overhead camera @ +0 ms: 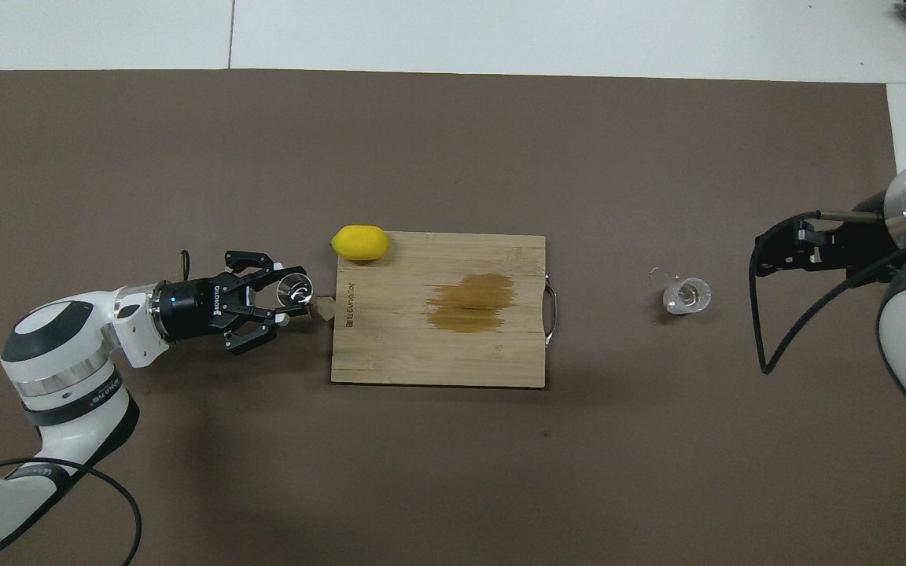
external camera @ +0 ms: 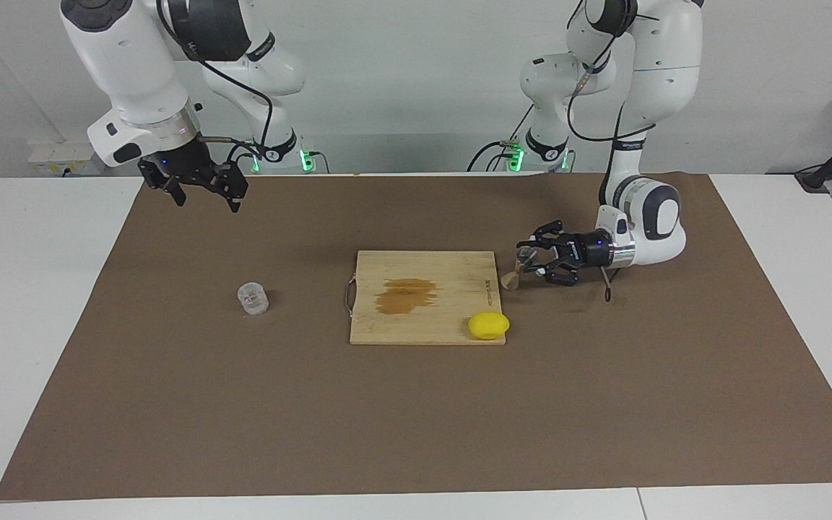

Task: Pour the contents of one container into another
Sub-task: 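Carry the metal cup with the left gripper onto the cutting board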

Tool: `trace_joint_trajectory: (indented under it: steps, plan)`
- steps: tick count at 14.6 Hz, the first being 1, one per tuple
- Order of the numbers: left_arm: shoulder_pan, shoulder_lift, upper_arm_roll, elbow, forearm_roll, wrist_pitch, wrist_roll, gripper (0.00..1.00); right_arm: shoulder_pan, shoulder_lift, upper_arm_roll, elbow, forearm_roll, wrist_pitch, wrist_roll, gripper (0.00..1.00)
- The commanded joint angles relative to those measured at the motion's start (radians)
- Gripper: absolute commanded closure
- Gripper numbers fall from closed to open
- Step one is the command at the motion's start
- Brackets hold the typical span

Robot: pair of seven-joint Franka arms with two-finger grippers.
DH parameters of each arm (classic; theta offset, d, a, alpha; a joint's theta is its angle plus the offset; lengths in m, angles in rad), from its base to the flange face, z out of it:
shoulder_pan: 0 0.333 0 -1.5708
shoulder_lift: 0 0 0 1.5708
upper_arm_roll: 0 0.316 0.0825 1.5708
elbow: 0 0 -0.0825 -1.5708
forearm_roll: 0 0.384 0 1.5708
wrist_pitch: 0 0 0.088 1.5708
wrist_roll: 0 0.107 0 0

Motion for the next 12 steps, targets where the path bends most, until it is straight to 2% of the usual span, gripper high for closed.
trace_joint_trajectory:
  steps: [1, 10, 12]
  plan:
    - [-0.095, -0.099, 0.014, -0.08, -0.102, 0.09, -0.015, 0.73, -0.012, -0.023, 0.001, -0.028, 0.016, 0.022, -0.018, 0.0]
    - [-0.371, -0.099, 0.014, -0.077, -0.388, 0.29, 0.002, 0.72, -0.014, -0.023, -0.001, -0.028, 0.016, 0.022, -0.024, 0.0]
    - [-0.414, -0.094, 0.014, -0.072, -0.449, 0.321, 0.086, 0.71, -0.017, -0.023, -0.004, -0.028, 0.016, 0.02, -0.025, 0.0]
